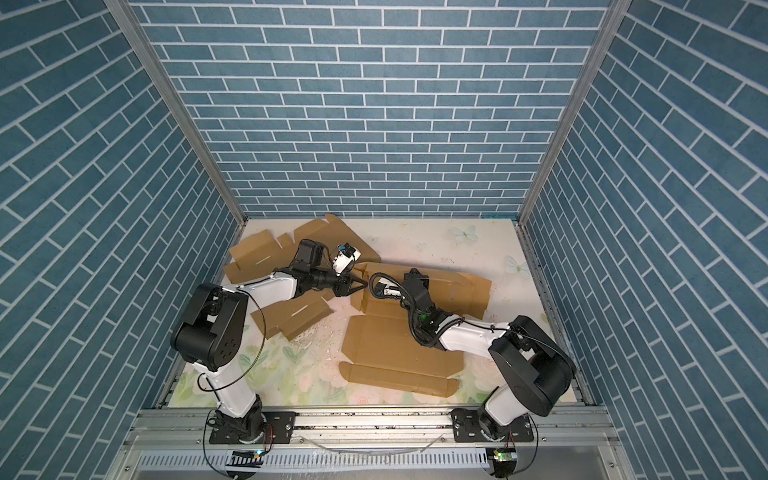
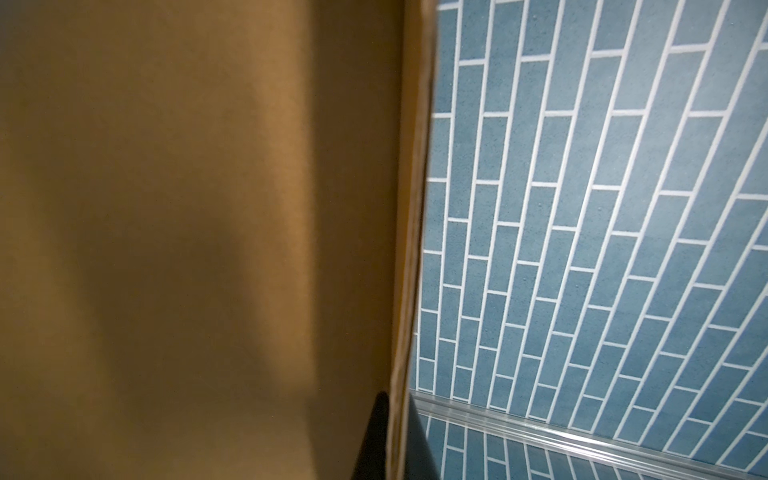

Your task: Fold the paper box

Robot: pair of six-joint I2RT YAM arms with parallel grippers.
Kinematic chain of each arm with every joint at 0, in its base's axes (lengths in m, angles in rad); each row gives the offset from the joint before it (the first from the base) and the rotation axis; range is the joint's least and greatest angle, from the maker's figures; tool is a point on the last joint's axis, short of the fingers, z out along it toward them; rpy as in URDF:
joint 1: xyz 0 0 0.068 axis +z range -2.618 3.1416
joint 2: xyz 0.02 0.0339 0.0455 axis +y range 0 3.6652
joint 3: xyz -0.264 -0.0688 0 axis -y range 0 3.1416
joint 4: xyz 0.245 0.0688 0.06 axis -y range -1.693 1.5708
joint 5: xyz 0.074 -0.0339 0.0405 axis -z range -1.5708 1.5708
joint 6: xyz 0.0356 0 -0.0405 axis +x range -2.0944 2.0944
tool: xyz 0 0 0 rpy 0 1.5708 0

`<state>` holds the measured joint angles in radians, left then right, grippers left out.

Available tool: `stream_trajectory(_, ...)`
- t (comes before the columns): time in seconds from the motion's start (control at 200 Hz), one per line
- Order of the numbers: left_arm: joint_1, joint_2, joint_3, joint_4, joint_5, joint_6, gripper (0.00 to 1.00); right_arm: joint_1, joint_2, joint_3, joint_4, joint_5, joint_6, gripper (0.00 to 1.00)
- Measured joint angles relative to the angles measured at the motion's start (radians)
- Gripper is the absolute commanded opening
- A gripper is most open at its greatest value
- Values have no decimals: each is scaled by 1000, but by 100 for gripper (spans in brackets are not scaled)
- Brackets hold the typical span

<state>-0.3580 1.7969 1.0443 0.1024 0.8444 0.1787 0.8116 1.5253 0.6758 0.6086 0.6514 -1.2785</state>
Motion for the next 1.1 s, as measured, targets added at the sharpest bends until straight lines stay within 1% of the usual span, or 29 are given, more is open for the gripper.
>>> stream_trajectory(0.05,-8,-21,-24,16,-13,-17,58,0,0,0,1,-1,1,0)
stream_trajectory(0.105,-16,-55,-65,38,-18,-36,59,0,0,0,-1,-7,6,0)
stream_trajectory(0.22,-20,-111,-136,75,-23,-95,57,2,-1,0,-6,-20,10,0)
stream_trajectory(0.315,-23,-113,-146,102,-34,-133,55,3,-1,0,-8,-19,16,0)
stream_trajectory(0.37,-27,-111,-146,112,-44,-151,55,3,0,3,-11,-16,18,0)
stream_trajectory(0.445,-33,-107,-146,121,-55,-169,63,3,0,7,-18,-14,18,0)
stream_trajectory(0.545,-47,-109,-151,135,-65,-185,69,4,0,13,-34,-7,18,0)
stream_trajectory(0.73,-45,-128,-171,159,-80,-189,74,-6,0,13,-29,0,11,0)
stream_trajectory(0.855,5,-93,-125,188,-38,-210,76,-40,0,14,-19,-3,-11,0)
stream_trajectory(0.97,70,-36,-11,186,8,-205,78,-103,0,29,-19,-22,-23,0)
stream_trajectory(1.1,138,-2,97,211,78,-212,76,-175,1,79,-18,-57,-40,0)
